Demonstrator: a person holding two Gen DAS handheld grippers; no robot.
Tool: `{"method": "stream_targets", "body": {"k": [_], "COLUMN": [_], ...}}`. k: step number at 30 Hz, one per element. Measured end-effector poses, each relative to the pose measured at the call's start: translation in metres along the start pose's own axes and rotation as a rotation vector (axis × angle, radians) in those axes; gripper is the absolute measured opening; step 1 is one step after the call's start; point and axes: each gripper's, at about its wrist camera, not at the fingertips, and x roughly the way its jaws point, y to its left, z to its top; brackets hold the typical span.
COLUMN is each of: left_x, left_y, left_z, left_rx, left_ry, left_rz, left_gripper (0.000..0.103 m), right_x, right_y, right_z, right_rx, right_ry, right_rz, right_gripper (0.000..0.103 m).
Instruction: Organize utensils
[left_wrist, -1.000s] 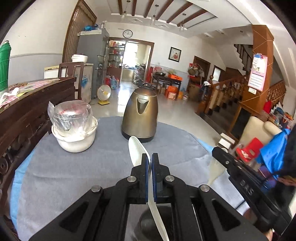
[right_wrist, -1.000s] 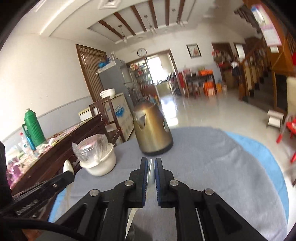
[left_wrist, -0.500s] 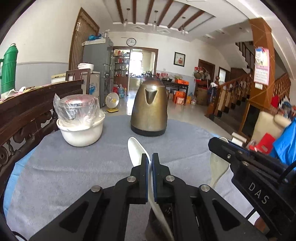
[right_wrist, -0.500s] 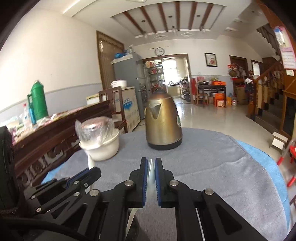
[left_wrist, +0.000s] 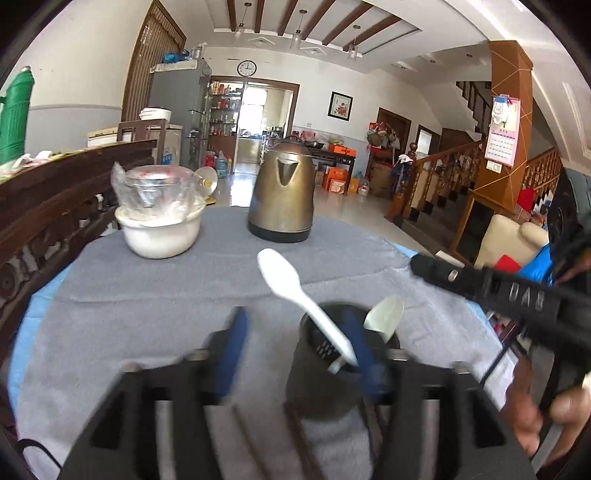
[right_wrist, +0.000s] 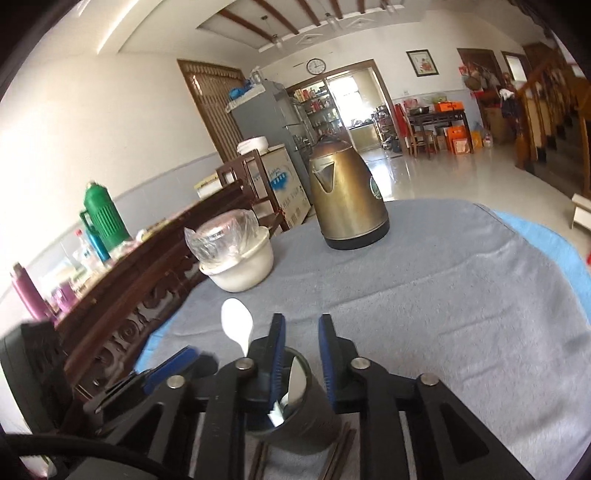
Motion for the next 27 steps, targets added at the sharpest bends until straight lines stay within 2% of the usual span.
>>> {"method": "stream_targets", "body": {"k": [2, 3, 5, 6, 7, 11, 15, 18, 22, 24, 25, 27], "left_x": [-0.011, -0.014, -0.021, -0.022, -0.026, -0.038, -0.033, -0.023, 0.012, 0.034, 0.05, 0.071], "left_y": [0.004, 0.005, 0.012, 0.014, 0.016, 0.019, 0.032, 0.05, 0.085, 0.097, 0.101, 0.101], "left_z": [-0.007, -0.01, -0.02, -0.023, -0.029, -0.046, -0.039, -0.014, 0.018, 0.028, 0.033, 0.039], "left_rx": [0.012, 0.019, 0.004, 0.0, -0.005, 0.001, -0.027, -0.114, -0.31, -0.414, -0.481, -0.546], "left_ry": [0.025, 0.057, 0.125, 0.142, 0.168, 0.206, 0.221, 0.226, 0.265, 0.311, 0.349, 0.402], "left_rz": [0.032, 0.051, 0.081, 0.096, 0.118, 0.177, 0.175, 0.089, -0.05, -0.135, -0.214, -0.29], "left_gripper": [0.063, 0.067, 0.069, 0.069, 0.07, 0.071, 0.071, 0.073, 0.073, 0.073, 0.074, 0.076], "right_x": [-0.011, -0.017, -0.025, -0.03, -0.035, -0.055, -0.063, -0.065, -0.063, -0.061, -0.059, -0.056], "right_y": [-0.002, -0.002, -0.002, -0.002, -0.002, 0.002, 0.008, 0.003, -0.007, -0.015, -0.02, -0.028], "right_z": [-0.001, -0.003, -0.006, -0.009, -0.011, -0.025, -0.037, -0.044, -0.057, -0.063, -0.065, -0.068], "right_rx": [0.023, 0.03, 0.028, 0.024, 0.02, -0.022, -0.065, -0.046, -0.035, -0.015, -0.005, 0.012], "right_ry": [-0.008, -0.009, -0.001, 0.003, 0.002, -0.016, -0.012, 0.009, 0.041, 0.062, 0.074, 0.092], "right_rz": [0.013, 0.016, 0.01, 0.003, -0.003, -0.021, -0.059, -0.05, -0.065, -0.069, -0.071, -0.074], "right_gripper": [0.027, 0.029, 0.036, 0.046, 0.064, 0.066, 0.065, 0.065, 0.065, 0.065, 0.065, 0.065]}}
